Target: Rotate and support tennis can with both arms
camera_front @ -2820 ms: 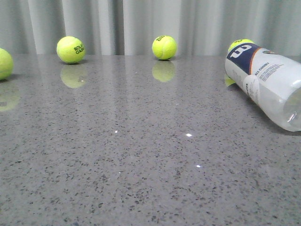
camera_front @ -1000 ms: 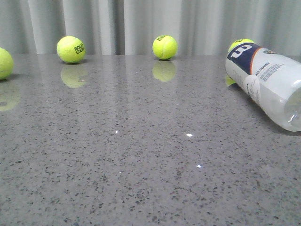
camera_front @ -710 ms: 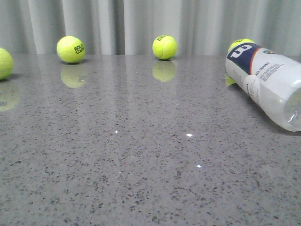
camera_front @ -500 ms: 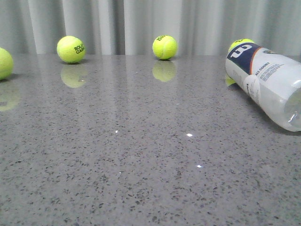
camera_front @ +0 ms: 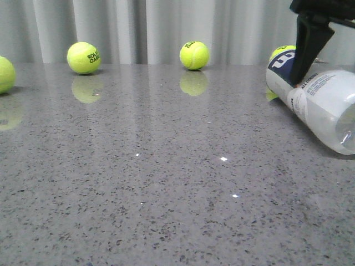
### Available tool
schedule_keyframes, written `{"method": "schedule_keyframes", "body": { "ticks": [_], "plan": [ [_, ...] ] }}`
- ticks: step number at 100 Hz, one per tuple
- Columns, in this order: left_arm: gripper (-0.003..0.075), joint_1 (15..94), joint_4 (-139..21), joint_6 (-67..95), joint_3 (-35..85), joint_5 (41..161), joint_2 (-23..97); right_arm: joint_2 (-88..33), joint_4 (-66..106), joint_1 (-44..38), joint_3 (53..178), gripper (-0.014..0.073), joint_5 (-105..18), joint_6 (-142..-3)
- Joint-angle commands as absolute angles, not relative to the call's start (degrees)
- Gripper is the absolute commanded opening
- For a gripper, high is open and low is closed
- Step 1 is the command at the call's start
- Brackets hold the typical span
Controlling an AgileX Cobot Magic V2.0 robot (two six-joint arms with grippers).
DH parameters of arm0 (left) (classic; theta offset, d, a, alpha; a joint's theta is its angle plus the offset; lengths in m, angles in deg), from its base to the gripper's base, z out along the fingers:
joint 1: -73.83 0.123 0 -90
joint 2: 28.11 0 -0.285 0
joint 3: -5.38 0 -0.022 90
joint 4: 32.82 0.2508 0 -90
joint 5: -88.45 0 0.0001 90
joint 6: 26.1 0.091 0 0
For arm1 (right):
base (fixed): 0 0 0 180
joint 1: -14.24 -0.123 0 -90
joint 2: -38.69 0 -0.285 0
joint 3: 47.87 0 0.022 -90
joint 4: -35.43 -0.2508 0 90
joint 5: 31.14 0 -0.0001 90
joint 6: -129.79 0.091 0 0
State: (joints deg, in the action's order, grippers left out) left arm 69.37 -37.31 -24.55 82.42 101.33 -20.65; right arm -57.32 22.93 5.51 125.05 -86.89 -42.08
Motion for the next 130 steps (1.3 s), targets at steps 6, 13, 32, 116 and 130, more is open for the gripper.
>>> {"method": "schedule_keyframes", "body": {
  "ticks": [6, 13, 32, 116, 130],
  "plan": [
    [-0.0021, 69.5, -37.8, -24.6, 85.2, 96.8, -22.8, -58.5, 21.8, 5.4, 128.3, 0.0595, -87.0, -44.2],
    [-0.0021, 69.5, -37.8, -24.6, 85.2, 96.8, -22.8, -58.8, 21.7, 5.4, 128.7, 0.0482, -87.6, -44.8],
    [-0.0021, 69.5, -37.8, -24.6, 85.2, 96.8, -22.8, -58.8, 21.7, 4.9, 128.9, 0.0237, -87.9, -47.9],
    [-0.0021, 69.5, -37.8, -24.6, 85.2, 96.8, -22.8, -63.7, 21.8, -15.3, 134.0, 0.0239, -78.6, -124.9],
    [-0.0021, 69.5, -37.8, -24.6, 85.2, 96.8, -22.8, -63.7, 21.8, -15.3, 134.0, 0.0395, -78.5, -124.4]
  ]
}}
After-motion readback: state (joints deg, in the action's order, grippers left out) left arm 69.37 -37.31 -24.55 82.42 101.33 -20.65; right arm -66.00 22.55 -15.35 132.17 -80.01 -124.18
